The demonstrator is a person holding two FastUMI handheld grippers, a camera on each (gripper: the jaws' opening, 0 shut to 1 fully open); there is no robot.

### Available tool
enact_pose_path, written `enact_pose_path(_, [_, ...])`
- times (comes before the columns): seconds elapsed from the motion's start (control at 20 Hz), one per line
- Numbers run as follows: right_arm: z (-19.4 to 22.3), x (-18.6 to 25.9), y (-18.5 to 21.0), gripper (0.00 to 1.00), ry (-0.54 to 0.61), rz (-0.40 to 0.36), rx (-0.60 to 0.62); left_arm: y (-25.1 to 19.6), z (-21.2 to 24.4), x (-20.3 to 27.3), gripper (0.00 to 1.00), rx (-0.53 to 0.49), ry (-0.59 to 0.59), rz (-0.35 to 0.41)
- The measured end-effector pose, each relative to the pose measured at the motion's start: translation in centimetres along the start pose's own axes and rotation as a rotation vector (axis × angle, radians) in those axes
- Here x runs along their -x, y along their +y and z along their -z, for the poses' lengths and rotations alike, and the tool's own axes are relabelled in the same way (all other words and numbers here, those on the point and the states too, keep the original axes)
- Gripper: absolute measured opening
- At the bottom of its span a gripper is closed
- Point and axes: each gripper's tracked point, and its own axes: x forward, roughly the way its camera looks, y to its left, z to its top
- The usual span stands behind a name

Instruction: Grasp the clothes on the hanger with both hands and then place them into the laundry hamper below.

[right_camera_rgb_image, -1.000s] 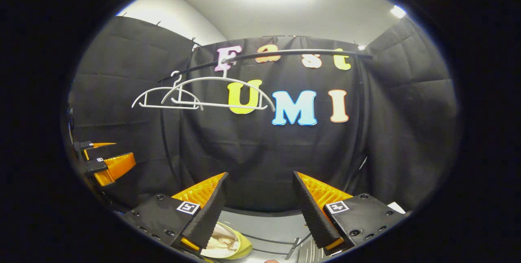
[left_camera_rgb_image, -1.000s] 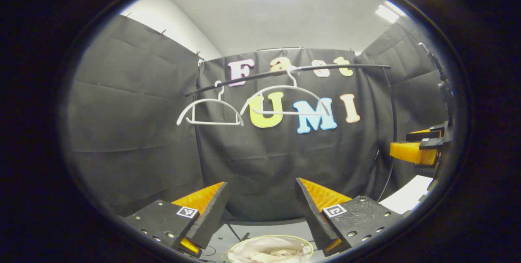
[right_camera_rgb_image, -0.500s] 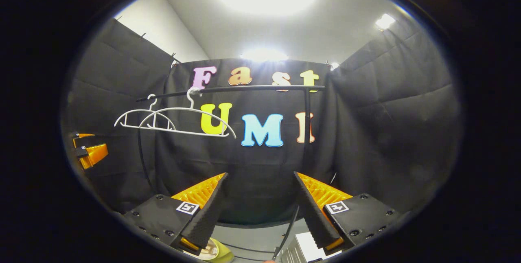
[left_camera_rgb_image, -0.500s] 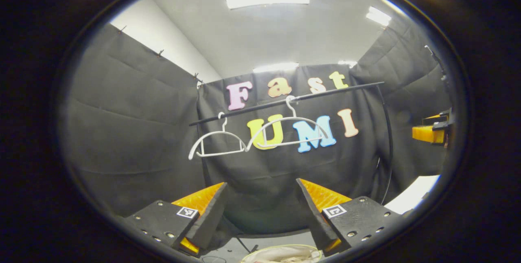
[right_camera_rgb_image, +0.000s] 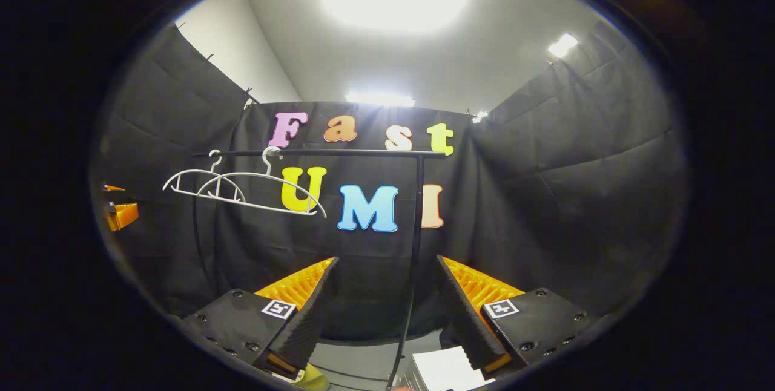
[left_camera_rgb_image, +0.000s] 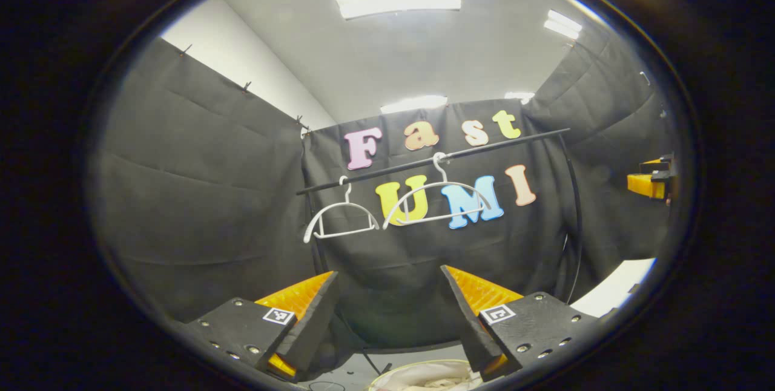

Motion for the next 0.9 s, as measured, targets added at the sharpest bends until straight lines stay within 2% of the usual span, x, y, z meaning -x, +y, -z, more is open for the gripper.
enact_pose_path(0.1, [0.2, 0.2, -0.7, 0.94, 0.007, 0.017, 0.001, 0.4, -0.3, 0.6, 0.95, -0.006, -0.007, -0.013])
enact_pose_path(0.2, [0.5, 0.2, -1.1, 0.97, 0.023, 0.027, -0.021, 0.6, -0.5, 0.6, 0.95, 0.002, -0.01, -0.021])
enact_pose_path(0.65, [0.4, 0.0, -1.6, 0.97, 0.017, 0.047, -0.029, 1.6, 0.6, 0.6, 0.95, 0.031, 0.012, -0.054])
enact_pose_path(0.9, [0.5, 0.1, -2.0, 0.94, 0.001, 0.064, -0.023, 2.7, 1.0, 1.1, 0.95, 0.049, 0.012, -0.08])
